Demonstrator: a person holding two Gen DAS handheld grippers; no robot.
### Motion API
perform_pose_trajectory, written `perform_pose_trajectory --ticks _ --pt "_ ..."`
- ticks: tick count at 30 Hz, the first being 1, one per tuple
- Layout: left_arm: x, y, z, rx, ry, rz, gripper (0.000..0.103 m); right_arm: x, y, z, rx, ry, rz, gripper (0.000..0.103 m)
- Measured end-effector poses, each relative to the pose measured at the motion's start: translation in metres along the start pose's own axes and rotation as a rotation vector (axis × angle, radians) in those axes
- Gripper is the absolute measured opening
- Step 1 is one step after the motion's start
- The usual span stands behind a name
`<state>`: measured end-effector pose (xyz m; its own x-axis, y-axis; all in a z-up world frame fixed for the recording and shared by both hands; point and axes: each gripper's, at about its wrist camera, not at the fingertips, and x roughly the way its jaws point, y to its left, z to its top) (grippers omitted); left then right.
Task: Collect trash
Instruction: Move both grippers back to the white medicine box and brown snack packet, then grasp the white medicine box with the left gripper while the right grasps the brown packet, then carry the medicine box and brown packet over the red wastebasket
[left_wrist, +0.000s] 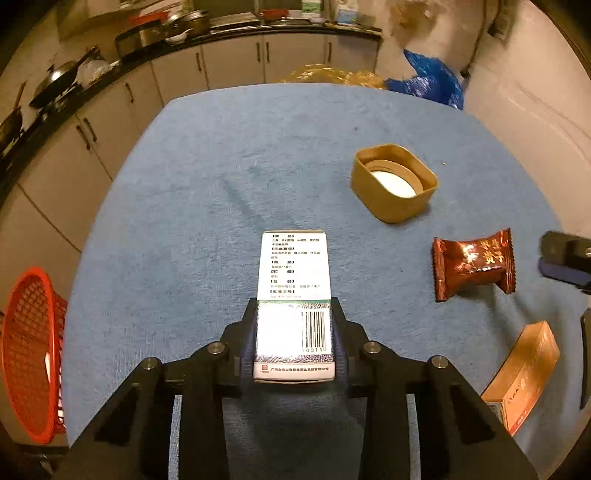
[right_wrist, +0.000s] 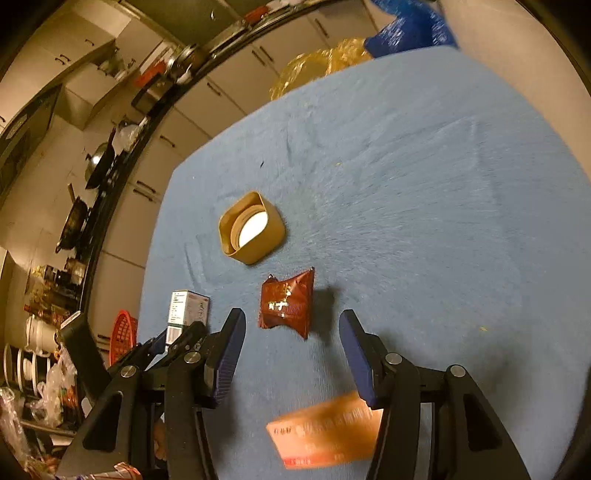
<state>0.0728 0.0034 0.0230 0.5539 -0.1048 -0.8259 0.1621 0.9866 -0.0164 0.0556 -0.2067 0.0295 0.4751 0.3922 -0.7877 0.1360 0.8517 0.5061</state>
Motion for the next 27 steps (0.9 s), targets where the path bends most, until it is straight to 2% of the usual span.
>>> perform_pose_trajectory --ticks 6,9,10,15,20,27 --pt "-0.023 0.01 -0.014 -0.026 -0.044 -0.005 0.033 0.033 0.005 0.005 -0.019 0.05 0.022 0.054" --pt "-0.038 0.016 -0.022 -0.029 -0.065 0.006 0.033 0.044 0.016 0.003 -0.049 0.065 0.035 0.027" --pt "-0.043 0.018 -0.023 -0.028 -0.071 0.009 0.033 0.043 0.019 0.002 -0.06 0.053 0.034 0.025" --pt "-0.07 0.031 -0.032 -0.047 -0.1 0.003 0.033 0.02 0.042 -0.012 -0.128 -0.022 0.029 0.023" --pt "-0.098 0.044 -0.043 -0.061 -0.123 -0.012 0.033 -0.01 0.066 -0.039 -0.156 -0.066 0.061 0.023" --pt "-0.136 0.07 -0.063 -0.077 -0.15 -0.026 0.033 -0.033 0.104 -0.086 -0.196 -0.075 0.1 0.023"
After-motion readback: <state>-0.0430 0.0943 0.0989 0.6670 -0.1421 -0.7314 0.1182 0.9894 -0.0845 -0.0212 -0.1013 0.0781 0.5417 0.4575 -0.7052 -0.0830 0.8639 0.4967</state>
